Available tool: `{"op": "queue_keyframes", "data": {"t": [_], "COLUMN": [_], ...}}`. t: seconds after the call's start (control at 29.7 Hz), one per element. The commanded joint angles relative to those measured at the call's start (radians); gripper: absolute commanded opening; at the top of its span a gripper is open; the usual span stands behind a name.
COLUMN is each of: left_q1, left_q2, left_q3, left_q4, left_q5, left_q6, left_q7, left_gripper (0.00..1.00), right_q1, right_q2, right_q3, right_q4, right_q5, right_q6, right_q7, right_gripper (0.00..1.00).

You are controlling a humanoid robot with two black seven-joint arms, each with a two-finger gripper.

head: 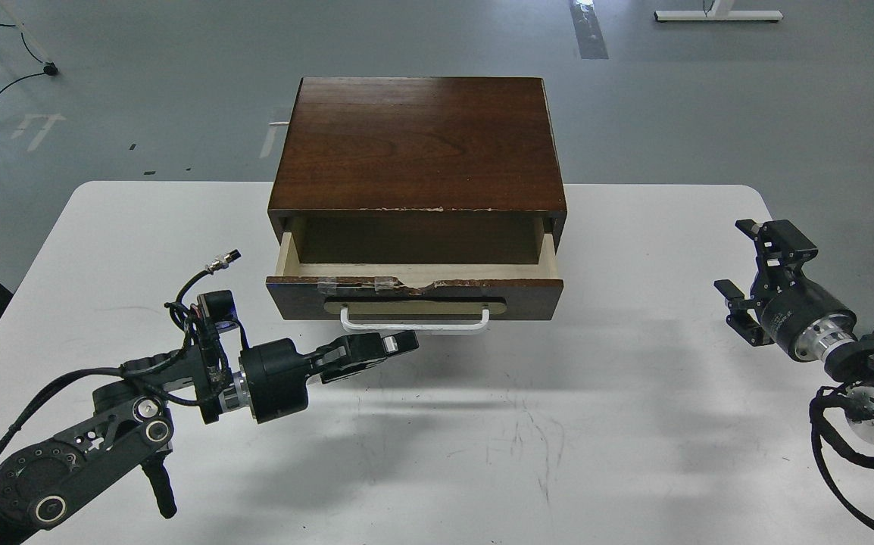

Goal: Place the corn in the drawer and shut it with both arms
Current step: 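Push the drawer front with the left gripper into the cabinet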

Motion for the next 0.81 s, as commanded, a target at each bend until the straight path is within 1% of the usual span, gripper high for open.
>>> {"op": "queue_keyframes", "data": {"t": [0.0, 0.47, 0.78], "left_q1": [-0.012, -0.060, -0.090], "left_q2": [-0.002, -0.010, -0.040], "left_q3": [0.000, 0.001, 0.001], "left_q4": [0.012, 0.083, 0.138], "left_q5": [0.000, -0.002, -0.003], "left_q6": [-0.001, -0.001, -0.001], "left_q7": [-0.001, -0.001, -0.001], "left_gripper": [0.00, 0.00, 0.00], "right_q1": [-0.004, -0.025, -0.034], "right_q2": [0.000, 0.005, 0.006], "right_q3": [0.000, 0.001, 0.003], "right_q4": [0.002, 0.002, 0.003], "right_q5": [0.000, 0.000, 0.000], "right_q6": [0.000, 0.000, 0.000], "right_q7": [0.000, 0.000, 0.000], "right_gripper": [1.00, 1.00, 1.00]}}
